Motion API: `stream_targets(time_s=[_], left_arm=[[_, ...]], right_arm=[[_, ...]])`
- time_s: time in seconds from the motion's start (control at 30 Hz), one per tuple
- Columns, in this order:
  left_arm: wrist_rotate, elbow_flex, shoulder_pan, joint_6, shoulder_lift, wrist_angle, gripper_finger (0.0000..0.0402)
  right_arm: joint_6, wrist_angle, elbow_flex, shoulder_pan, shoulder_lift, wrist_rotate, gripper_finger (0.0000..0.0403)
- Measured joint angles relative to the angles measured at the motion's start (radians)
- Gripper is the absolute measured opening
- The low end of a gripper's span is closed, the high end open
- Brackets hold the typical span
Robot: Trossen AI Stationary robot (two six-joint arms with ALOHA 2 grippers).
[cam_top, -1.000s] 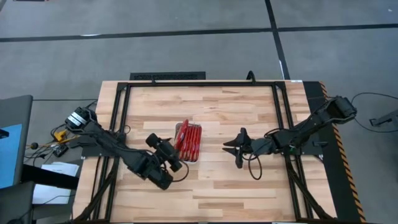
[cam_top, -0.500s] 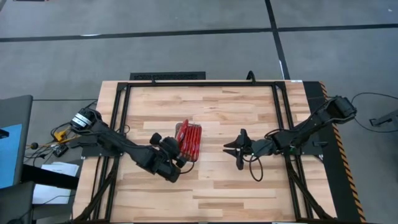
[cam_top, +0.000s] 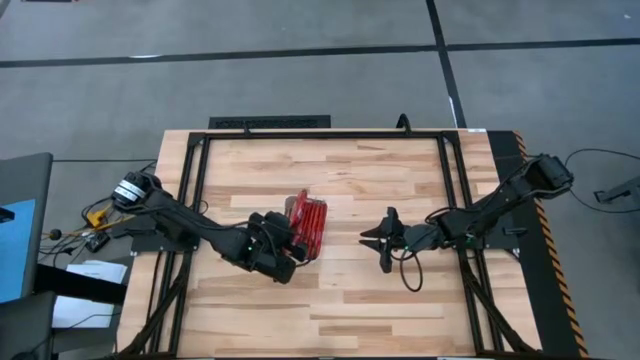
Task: Sort popcorn bags into baskets
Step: Put the red popcorn bag into the white bin
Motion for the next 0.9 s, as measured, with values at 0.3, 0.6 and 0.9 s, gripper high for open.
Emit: stream_targets(time_s=[0.3,0.6,0.9], left_arm=[[0.064,-0.067,-0.046,-0.141,0.001,-0.012,0.0013],[0.093,-0.061,-0.087,-0.080,-0.011,0.000,0.0052],[0.059,-0.002,-0.059,0.171,-0.084,-0.016,0.0116]], right_arm=[[0.000,-0.021,0.000,0.000,0.000,0.000,0.0126],[0.001,-0.018,0.000,0.000,0.000,0.000,0.0140],[0.001,0.009,0.000,-0.030,-0.002,0.003,0.0144]])
